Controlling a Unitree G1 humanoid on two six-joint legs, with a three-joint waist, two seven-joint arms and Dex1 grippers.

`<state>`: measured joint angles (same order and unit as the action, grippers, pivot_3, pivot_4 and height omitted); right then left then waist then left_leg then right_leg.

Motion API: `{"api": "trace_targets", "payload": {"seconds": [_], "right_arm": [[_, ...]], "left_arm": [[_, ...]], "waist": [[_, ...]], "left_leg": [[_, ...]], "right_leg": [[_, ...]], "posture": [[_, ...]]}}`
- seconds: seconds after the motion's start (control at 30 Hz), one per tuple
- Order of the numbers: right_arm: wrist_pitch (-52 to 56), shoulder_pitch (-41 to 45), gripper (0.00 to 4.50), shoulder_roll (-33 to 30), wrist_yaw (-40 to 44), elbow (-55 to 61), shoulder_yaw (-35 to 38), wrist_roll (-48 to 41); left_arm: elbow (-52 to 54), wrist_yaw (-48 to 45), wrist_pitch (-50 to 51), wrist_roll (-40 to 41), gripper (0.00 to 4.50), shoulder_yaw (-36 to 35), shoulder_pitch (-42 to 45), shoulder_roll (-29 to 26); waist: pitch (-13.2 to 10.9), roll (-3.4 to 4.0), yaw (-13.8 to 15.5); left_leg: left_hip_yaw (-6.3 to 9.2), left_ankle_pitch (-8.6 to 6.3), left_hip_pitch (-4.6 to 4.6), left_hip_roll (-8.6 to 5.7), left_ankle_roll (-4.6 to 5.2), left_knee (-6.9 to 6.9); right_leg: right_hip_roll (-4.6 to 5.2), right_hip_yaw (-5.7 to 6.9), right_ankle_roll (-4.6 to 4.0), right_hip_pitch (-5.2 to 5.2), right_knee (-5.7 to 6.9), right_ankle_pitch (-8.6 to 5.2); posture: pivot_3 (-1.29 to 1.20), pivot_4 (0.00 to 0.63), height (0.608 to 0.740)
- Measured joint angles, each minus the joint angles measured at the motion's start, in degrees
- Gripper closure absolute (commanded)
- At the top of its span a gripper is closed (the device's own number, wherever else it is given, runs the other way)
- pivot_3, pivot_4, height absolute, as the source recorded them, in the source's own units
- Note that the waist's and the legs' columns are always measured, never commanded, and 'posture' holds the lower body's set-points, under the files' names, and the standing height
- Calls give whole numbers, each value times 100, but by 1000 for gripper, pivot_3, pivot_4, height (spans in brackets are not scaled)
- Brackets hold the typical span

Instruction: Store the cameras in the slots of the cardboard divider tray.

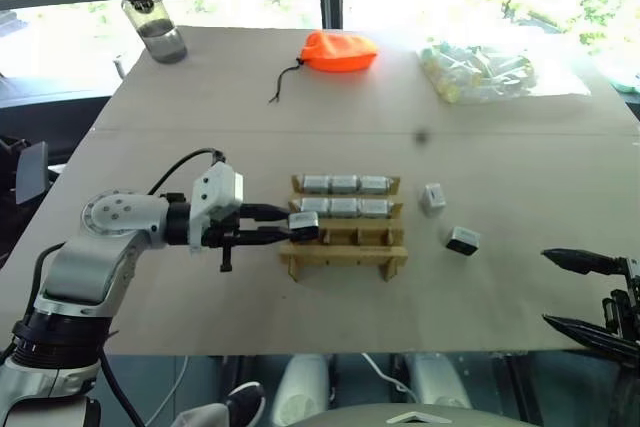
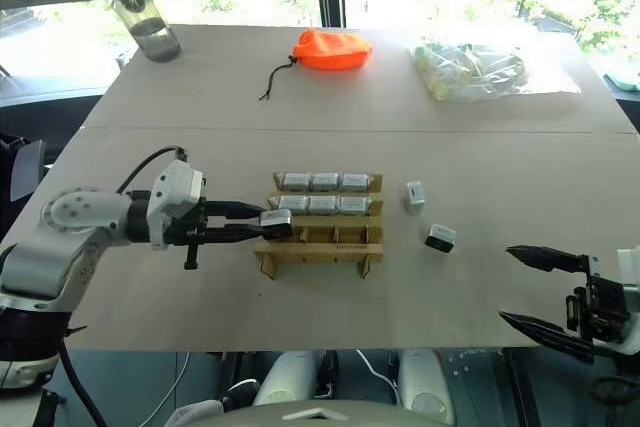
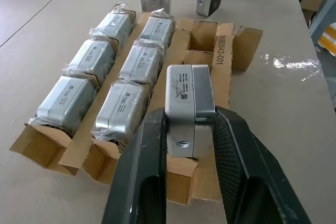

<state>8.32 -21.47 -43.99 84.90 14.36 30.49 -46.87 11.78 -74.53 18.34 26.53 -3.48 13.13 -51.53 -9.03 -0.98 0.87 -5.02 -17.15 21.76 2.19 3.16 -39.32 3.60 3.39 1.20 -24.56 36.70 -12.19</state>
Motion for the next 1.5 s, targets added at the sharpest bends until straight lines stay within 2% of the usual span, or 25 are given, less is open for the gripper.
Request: {"api": "trace_targets", "payload": {"seconds": [0.23, 0.57, 0.6, 0.67, 0.8, 0.83, 1.03, 1.13, 1.27, 1.5], "right_arm": [[-102, 321, 10, -39, 30, -194, -33, 165], [-92, 277, 10, -45, -50, -37, -34, 166], [-91, 249, 0, -40, -62, 12, -34, 166], [-92, 174, 0, 1, -108, 103, -33, 165], [-85, 41, 0, 47, -201, 206, -33, 165], [-68, 28, 0, 47, -233, 234, -33, 165], [279, -79, 0, -144, -523, 330, -39, 309], [568, 87, 0, -306, -907, 375, -234, 537], [822, 824, 0, -207, -1480, 408, -899, 774], [666, 1722, 0, -185, -1900, -527, -1975, 1903]], "left_arm": [[-396, -79, -679, -465, 3839, 447, 232, 282], [-1158, -559, -1445, -773, 3839, 802, 651, 313], [-1220, -598, -1468, -773, 2838, 817, 683, 313], [-1340, -679, -1498, -788, 2130, 825, 724, 312], [-1458, -694, -1535, -753, 197, 816, 844, 338], [-1454, -683, -1513, -709, 42, 803, 888, 345], [-975, -620, -726, -120, 42, 375, 992, 209], [-404, -634, -56, 387, 42, -38, 952, -262], [86, -693, 280, 628, 42, -557, 514, -796], [416, -693, 367, 747, 42, -1058, -159, -947]], "waist": [[1, 0, 9], [2, 1, 8], [2, 1, 7], [2, 0, 6], [2, 0, 4], [2, 0, 7], [3, -3, 2], [2, -7, -35], [3, 0, -64], [2, -4, 36]], "left_leg": [[1, 7, 1, -2, -13, 0], [1, 7, 1, -1, -11, -1], [1, 7, 0, -1, -11, -1], [1, 7, 0, 0, -12, -1], [-1, 7, 1, -1, -12, -3], [0, 7, 3, -1, -12, -5], [2, 12, 4, 0, -20, -6], [-1, 13, 0, 5, -23, -4], [-4, 15, -4, 5, -25, -2], [-2, 15, 8, -2, -25, -4]], "right_leg": [[-2, 1, -1, 0, 0, 1], [-2, 3, 0, 0, 2, 1], [-2, 2, 0, 0, 3, 1], [-3, 2, 0, 0, 3, 1], [-1, 0, 0, 0, 2, 1], [0, 0, 1, 1, 2, 2], [0, 1, 1, 0, 3, 1], [-3, -3, 2, -1, 3, 0], [-4, -6, 18, -2, 5, -11], [1, 2, 0, -5, -1, -1]], "posture": [[0, 150, 740], [0, 150, 740], [0, 150, 740], [0, 150, 740], [0, 150, 740], [0, 150, 740], [0, 150, 740], [0, 150, 740], [0, 150, 740], [0, 150, 740]]}}
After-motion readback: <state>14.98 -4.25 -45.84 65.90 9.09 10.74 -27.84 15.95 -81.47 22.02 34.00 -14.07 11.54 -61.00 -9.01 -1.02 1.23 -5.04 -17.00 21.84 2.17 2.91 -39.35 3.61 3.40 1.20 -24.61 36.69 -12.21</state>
